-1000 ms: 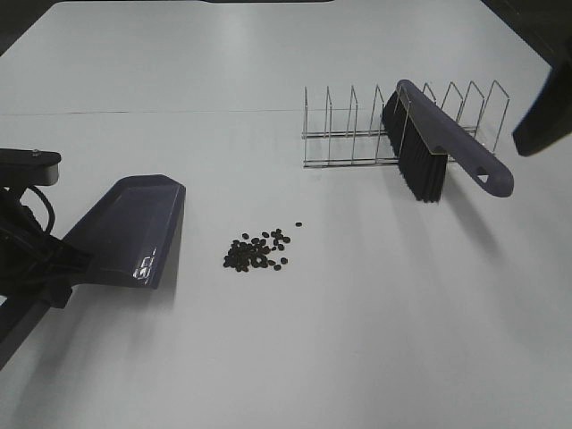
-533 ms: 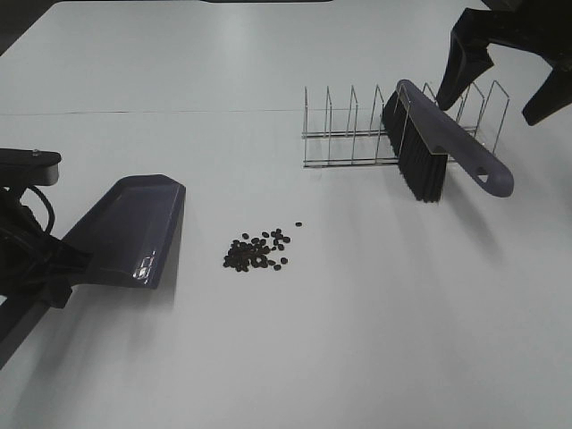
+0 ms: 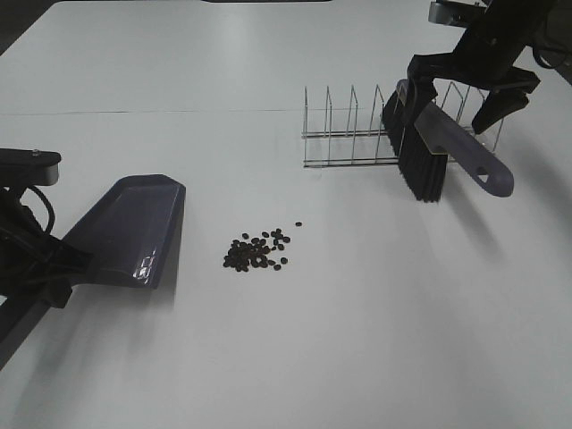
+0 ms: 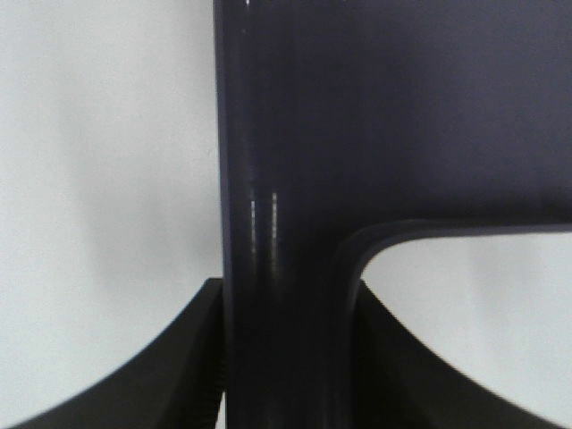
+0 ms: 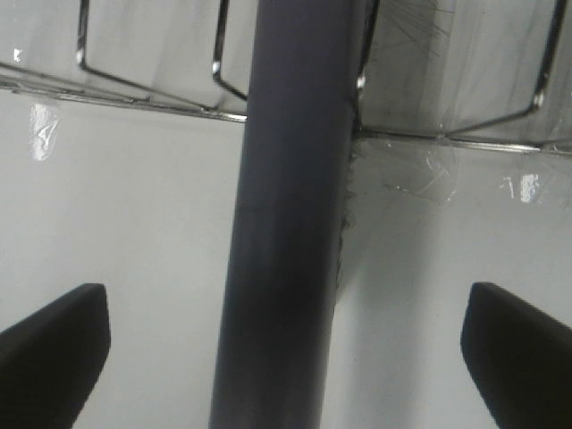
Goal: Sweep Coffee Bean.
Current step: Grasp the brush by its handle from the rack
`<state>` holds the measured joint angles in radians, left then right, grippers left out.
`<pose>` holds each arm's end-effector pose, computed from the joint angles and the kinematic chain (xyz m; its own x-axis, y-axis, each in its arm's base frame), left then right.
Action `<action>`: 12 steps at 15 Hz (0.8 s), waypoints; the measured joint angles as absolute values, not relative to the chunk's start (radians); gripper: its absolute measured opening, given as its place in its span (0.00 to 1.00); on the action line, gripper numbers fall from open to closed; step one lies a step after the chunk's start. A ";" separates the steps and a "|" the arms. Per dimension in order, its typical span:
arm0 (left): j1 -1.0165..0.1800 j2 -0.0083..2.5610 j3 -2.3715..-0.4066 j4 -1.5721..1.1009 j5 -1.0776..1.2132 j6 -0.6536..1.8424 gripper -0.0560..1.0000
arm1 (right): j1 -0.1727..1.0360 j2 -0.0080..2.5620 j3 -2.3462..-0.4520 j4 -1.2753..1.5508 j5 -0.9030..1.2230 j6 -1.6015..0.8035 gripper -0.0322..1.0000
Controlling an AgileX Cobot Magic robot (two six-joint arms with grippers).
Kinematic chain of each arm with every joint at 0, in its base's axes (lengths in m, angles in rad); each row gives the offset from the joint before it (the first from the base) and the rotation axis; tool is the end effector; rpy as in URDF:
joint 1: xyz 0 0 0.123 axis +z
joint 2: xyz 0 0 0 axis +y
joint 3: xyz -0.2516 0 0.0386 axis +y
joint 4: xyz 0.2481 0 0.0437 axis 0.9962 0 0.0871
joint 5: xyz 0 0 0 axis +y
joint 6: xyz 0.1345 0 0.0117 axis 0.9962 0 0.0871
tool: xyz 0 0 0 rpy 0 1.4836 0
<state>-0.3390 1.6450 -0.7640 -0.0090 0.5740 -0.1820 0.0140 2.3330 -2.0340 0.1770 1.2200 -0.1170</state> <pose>0.2600 -0.0924 0.0752 -0.9700 0.1422 -0.1971 0.1534 0.9872 -0.0427 0.4703 0.0289 0.1152 -0.9859 -0.0686 -0.1525 -0.0925 0.9835 0.1554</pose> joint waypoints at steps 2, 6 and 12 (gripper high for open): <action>-0.339 1.645 -0.764 -0.009 0.574 -0.182 0.36 | 0.014 2.387 -2.075 0.177 1.220 -0.117 0.99; -0.339 1.645 -0.764 -0.009 0.574 -0.182 0.36 | 0.014 2.448 -2.094 0.177 1.220 -0.117 0.99; -0.339 1.645 -0.764 -0.009 0.574 -0.182 0.36 | 0.014 2.470 -2.094 0.177 1.220 -0.117 0.87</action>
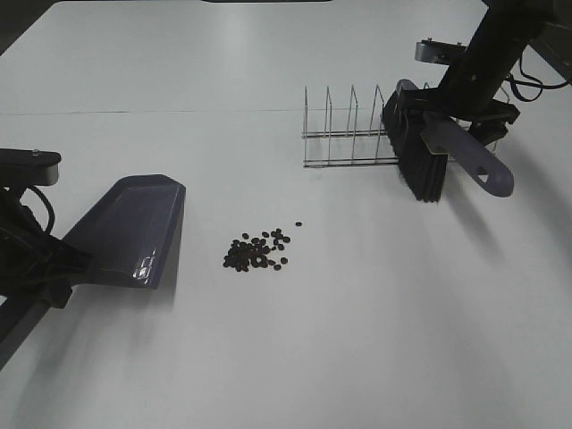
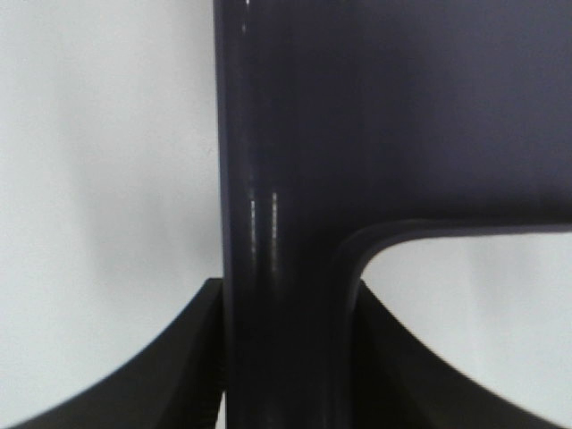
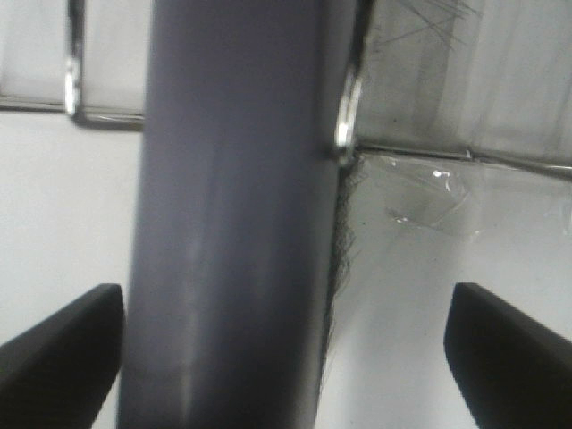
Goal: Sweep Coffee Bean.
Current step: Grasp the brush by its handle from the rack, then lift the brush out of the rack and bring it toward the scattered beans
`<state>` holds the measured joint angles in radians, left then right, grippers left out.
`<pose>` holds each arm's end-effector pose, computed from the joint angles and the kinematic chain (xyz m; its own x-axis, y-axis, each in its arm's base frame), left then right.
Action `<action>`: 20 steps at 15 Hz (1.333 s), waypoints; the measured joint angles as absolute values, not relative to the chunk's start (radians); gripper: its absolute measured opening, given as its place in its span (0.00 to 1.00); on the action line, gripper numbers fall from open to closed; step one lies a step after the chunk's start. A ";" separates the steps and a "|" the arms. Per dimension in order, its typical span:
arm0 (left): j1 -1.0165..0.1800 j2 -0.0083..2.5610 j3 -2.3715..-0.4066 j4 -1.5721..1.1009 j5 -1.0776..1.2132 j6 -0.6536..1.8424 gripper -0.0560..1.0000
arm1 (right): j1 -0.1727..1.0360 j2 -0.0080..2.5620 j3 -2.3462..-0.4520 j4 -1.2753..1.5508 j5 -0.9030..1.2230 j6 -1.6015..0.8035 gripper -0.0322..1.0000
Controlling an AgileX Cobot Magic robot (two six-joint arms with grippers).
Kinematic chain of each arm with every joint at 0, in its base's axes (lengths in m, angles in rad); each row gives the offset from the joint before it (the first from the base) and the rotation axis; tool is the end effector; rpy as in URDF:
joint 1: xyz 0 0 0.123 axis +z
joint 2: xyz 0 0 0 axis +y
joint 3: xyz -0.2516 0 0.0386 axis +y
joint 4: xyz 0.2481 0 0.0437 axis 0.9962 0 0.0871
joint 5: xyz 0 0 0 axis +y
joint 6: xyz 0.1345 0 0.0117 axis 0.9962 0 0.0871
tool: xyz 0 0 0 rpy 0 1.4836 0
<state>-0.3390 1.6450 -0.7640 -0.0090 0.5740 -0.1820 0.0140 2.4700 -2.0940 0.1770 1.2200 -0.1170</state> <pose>0.2600 -0.0924 0.0752 -0.9700 0.1422 -0.1971 0.1534 0.9872 -0.0427 0.4763 0.0290 0.0660 -0.9947 -0.0687 -0.0761 -0.0803 0.9837 0.1610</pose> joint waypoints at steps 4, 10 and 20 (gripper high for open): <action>-0.339 1.645 -0.764 -0.009 0.574 -0.182 0.36 | 0.014 2.479 -2.098 0.179 1.219 -0.116 0.77; -0.339 1.645 -0.764 -0.008 0.574 -0.182 0.36 | 0.014 2.479 -2.102 0.149 1.219 -0.116 0.54; -0.339 1.645 -0.764 -0.006 0.574 -0.182 0.36 | 0.017 2.424 -2.102 0.143 1.220 -0.116 0.54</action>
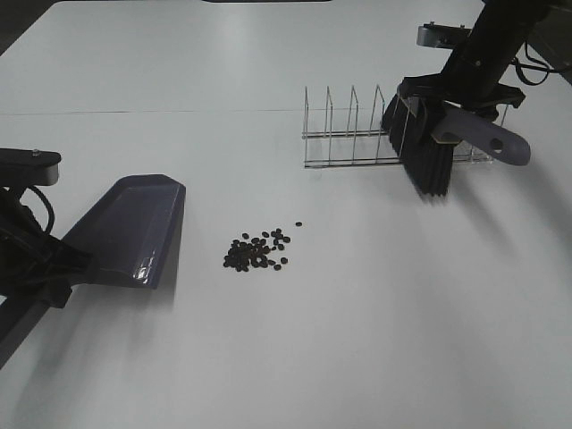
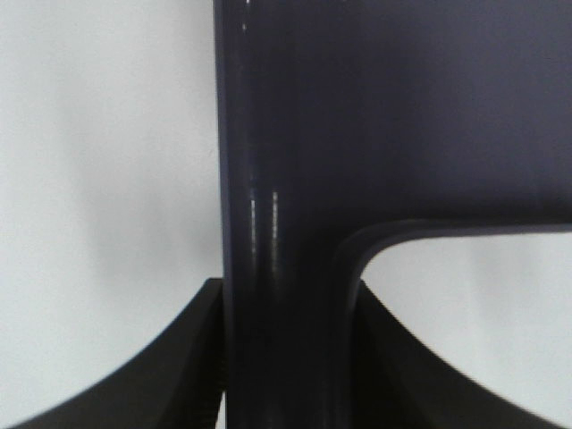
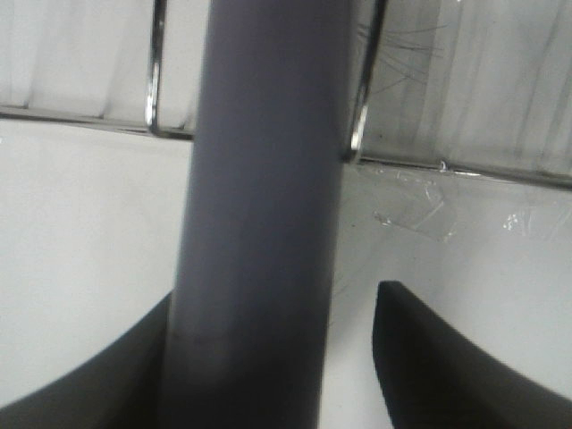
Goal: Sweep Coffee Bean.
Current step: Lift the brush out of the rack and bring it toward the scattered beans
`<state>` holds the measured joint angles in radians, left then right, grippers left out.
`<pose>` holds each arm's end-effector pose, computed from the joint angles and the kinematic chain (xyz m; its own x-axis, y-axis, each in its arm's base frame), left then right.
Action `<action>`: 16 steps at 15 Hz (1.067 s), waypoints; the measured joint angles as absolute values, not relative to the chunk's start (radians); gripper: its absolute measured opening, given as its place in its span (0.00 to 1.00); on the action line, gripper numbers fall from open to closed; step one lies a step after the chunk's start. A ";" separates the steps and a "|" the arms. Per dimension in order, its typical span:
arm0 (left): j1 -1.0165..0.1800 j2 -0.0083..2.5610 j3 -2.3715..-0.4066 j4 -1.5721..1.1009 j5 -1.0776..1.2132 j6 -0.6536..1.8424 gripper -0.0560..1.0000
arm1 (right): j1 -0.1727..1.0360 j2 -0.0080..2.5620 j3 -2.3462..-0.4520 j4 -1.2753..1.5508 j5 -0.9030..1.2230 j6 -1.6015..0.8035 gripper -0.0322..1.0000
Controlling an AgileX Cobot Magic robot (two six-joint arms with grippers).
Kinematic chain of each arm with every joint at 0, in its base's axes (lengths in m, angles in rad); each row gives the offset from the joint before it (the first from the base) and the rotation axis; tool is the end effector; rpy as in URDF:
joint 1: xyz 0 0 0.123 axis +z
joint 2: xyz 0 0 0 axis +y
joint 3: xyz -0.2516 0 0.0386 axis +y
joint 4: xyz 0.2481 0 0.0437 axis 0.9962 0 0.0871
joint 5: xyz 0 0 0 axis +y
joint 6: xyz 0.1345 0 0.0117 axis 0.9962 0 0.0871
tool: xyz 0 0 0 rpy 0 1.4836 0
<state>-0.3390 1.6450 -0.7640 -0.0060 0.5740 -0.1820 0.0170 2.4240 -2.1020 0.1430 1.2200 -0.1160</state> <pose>0.2601 -0.0922 0.0752 -0.9696 0.1447 -0.1975 0.1556 0.9870 -0.0406 0.4796 0.0262 0.0895 -0.9884 -0.0827 -0.1276 -0.0987 0.9873 0.1247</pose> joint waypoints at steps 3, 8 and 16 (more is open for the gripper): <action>-0.339 1.645 -0.764 -0.006 0.574 -0.182 0.36 | 0.017 2.424 -2.084 0.143 1.219 -0.116 0.54; -0.339 1.645 -0.764 -0.006 0.574 -0.182 0.36 | 0.017 2.424 -2.067 0.142 1.221 -0.116 0.53; -0.339 1.645 -0.764 -0.006 0.574 -0.182 0.36 | 0.017 2.424 -2.067 0.136 1.222 -0.116 0.55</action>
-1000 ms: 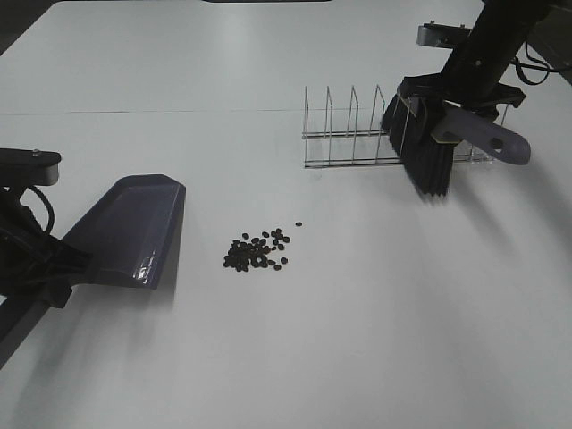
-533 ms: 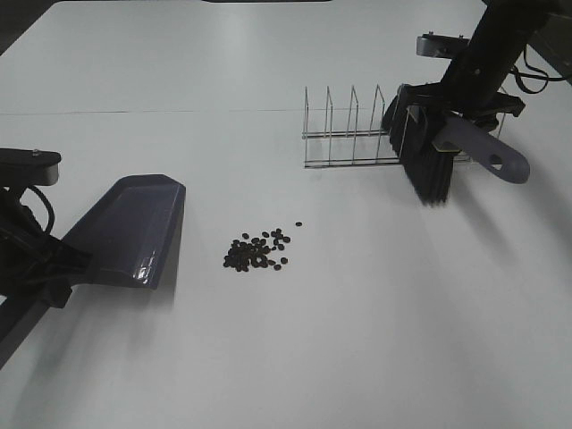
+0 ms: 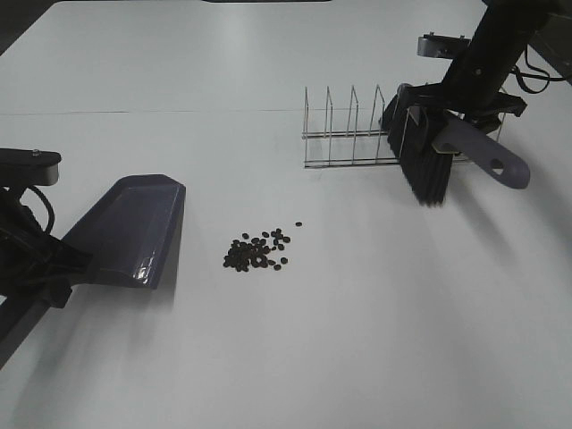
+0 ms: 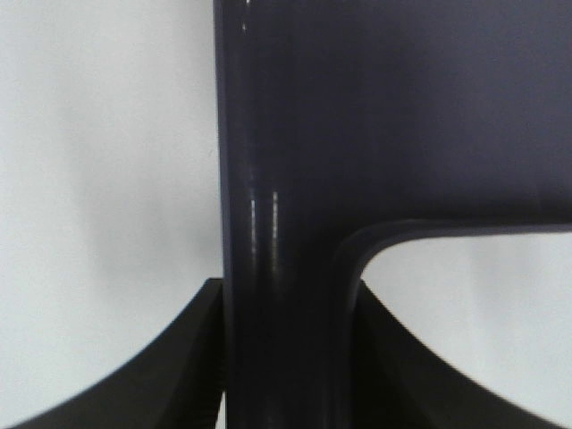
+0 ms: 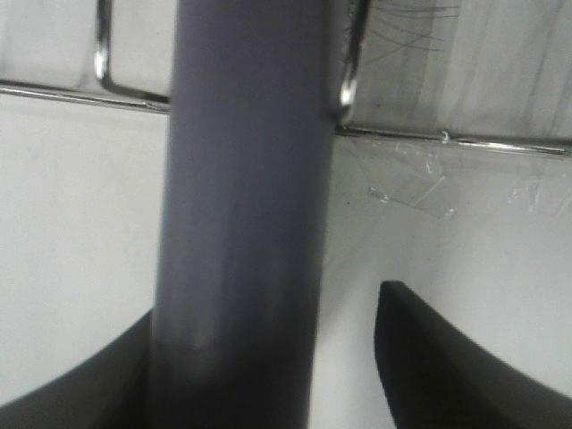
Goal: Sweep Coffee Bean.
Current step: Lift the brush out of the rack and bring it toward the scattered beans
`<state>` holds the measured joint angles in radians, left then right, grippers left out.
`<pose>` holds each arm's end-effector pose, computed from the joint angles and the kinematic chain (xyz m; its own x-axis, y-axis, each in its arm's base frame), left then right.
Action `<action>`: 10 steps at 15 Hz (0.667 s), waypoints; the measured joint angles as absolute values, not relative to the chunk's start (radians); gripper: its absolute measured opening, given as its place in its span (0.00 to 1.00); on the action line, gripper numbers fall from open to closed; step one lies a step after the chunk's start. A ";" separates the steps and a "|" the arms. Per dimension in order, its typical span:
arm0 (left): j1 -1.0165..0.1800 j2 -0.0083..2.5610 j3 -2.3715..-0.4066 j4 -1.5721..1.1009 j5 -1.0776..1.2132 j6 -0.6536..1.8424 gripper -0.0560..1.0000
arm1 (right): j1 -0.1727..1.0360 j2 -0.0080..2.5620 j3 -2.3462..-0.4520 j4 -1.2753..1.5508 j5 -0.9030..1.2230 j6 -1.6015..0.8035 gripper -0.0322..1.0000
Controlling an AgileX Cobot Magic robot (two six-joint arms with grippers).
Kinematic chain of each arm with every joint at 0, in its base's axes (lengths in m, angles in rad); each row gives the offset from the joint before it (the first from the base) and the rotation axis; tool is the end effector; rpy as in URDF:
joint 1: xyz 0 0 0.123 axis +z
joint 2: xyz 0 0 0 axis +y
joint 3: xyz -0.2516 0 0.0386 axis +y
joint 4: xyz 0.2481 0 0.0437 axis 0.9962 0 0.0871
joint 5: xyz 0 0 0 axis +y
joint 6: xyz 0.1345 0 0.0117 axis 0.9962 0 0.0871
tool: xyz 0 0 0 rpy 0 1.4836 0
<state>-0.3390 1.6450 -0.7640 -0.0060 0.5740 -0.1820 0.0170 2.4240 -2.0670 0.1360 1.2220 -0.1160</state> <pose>0.2601 -0.0922 0.0752 -0.9696 0.1447 -0.1975 0.1556 0.9870 -0.0406 0.4732 0.0253 0.0801 -0.9922 -0.0855 -0.0905 -0.0962 0.9880 0.1210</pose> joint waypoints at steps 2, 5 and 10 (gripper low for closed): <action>-0.339 1.645 -0.764 -0.006 0.574 -0.182 0.36 | 0.017 2.424 -2.067 0.132 1.222 -0.114 0.56; -0.339 1.645 -0.764 -0.006 0.574 -0.182 0.36 | 0.017 2.424 -2.067 0.127 1.222 -0.091 0.58; -0.339 1.645 -0.764 -0.006 0.574 -0.182 0.36 | 0.017 2.424 -2.067 0.156 1.227 -0.091 0.35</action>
